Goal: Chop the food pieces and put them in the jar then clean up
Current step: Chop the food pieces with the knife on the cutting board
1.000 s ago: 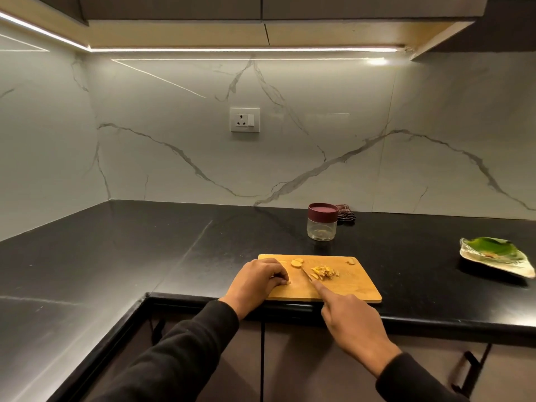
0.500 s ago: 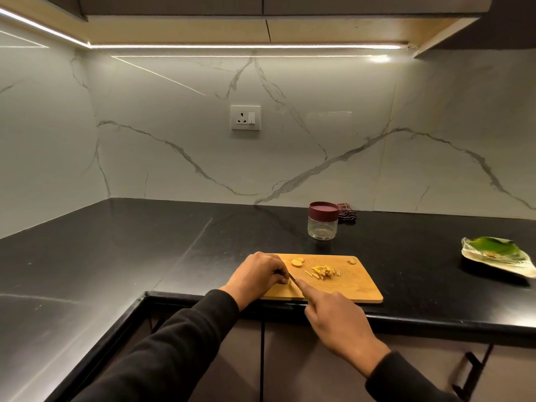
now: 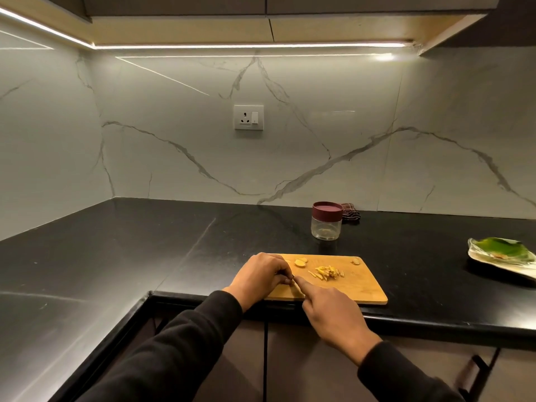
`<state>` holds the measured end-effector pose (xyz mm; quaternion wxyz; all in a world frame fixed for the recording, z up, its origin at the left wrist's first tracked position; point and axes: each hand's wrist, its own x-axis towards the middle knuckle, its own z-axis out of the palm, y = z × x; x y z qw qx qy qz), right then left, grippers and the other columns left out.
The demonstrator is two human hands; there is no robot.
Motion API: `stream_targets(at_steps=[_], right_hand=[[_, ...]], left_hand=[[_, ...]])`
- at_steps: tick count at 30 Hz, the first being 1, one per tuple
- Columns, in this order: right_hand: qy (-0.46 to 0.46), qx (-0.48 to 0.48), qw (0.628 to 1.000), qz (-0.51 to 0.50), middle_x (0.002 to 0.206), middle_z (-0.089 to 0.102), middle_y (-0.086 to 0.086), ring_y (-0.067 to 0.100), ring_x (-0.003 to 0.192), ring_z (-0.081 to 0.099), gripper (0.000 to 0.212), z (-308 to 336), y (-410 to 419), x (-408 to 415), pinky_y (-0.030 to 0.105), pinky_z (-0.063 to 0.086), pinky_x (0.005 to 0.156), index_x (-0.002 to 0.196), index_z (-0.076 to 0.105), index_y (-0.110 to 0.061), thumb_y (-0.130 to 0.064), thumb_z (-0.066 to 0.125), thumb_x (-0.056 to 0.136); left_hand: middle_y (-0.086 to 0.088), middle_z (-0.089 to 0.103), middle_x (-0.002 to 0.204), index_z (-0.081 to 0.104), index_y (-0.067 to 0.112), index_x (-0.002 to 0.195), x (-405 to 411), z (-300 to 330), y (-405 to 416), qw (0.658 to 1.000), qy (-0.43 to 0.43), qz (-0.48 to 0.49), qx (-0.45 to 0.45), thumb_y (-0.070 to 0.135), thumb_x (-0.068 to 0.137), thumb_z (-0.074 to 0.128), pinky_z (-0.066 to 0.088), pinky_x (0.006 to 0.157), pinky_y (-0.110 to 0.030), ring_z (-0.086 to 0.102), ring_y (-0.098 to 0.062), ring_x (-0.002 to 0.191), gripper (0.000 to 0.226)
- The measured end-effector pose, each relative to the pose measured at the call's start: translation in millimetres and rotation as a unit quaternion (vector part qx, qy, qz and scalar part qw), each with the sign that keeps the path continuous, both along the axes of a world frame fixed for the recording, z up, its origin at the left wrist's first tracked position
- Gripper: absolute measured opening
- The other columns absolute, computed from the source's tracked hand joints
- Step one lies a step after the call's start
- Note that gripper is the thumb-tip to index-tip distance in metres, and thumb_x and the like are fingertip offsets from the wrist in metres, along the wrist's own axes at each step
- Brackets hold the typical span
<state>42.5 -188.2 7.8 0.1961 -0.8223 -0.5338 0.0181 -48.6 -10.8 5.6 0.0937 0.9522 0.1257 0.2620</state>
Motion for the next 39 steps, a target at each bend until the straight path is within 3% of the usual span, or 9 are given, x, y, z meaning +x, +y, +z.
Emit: stream_targets(at_steps=[13,23,30,34,37,39], right_hand=[[0.009,-0.001,1.0,0.008,0.102,0.064,-0.005,0.009,0.086,0.058,0.055,-1,-1,-2,0.029,0.055,0.079,0.158,0.018,-0.043,-0.035,0.037,0.107],[0.013,-0.024,1.0,0.004,0.102,0.061,-0.005,0.01,0.089,0.055,0.058,1,-15,-8,0.028,0.047,0.079,0.159,0.012,-0.04,-0.034,0.037,0.108],[-0.07,-0.072,0.995,-0.021,0.094,0.051,-0.002,0.016,0.082,0.049,0.061,2,-40,-18,0.031,0.04,0.073,0.159,0.003,-0.044,-0.032,0.036,0.108],[-0.127,-0.121,0.984,-0.037,0.094,0.054,0.002,0.02,0.081,0.054,0.072,5,-45,-21,0.034,0.039,0.071,0.158,-0.003,-0.044,-0.02,0.042,0.107],[-0.137,-0.129,0.982,-0.035,0.103,0.062,0.004,0.021,0.09,0.062,0.073,5,-44,-20,0.035,0.039,0.072,0.158,-0.003,-0.043,-0.019,0.043,0.107],[-0.138,-0.126,0.982,-0.037,0.097,0.058,0.003,0.02,0.085,0.059,0.072,4,-44,-21,0.034,0.039,0.072,0.158,-0.003,-0.043,-0.02,0.043,0.107]], left_hand=[[0.007,0.072,0.104,0.075,0.023,0.104,2,3,0,1.0,0.015,-0.002,0.016,0.023,0.093,0.069,0.054,0.09,-0.018,0.066,-0.005,0.094,0.013],[0.006,0.072,0.101,0.075,0.02,0.101,3,-2,2,1.0,0.006,0.001,0.018,0.02,0.093,0.07,0.056,0.087,-0.023,0.065,-0.005,0.089,0.01],[0.006,0.07,0.097,0.066,0.019,0.106,3,-2,2,1.0,-0.002,0.009,-0.006,0.016,0.09,0.072,0.057,0.082,-0.029,0.065,-0.007,0.086,0.017],[0.007,0.07,0.107,0.073,0.022,0.109,3,-2,2,1.0,0.015,0.004,0.012,0.02,0.092,0.07,0.056,0.089,-0.025,0.065,-0.006,0.094,0.017],[0.009,0.068,0.114,0.076,0.026,0.111,4,-2,1,0.999,0.032,0.002,0.019,0.023,0.094,0.068,0.055,0.091,-0.025,0.065,-0.006,0.098,0.019],[0.01,0.064,0.119,0.075,0.029,0.115,4,-3,2,0.999,0.047,0.003,0.025,0.024,0.095,0.067,0.054,0.092,-0.024,0.064,-0.006,0.1,0.022]])
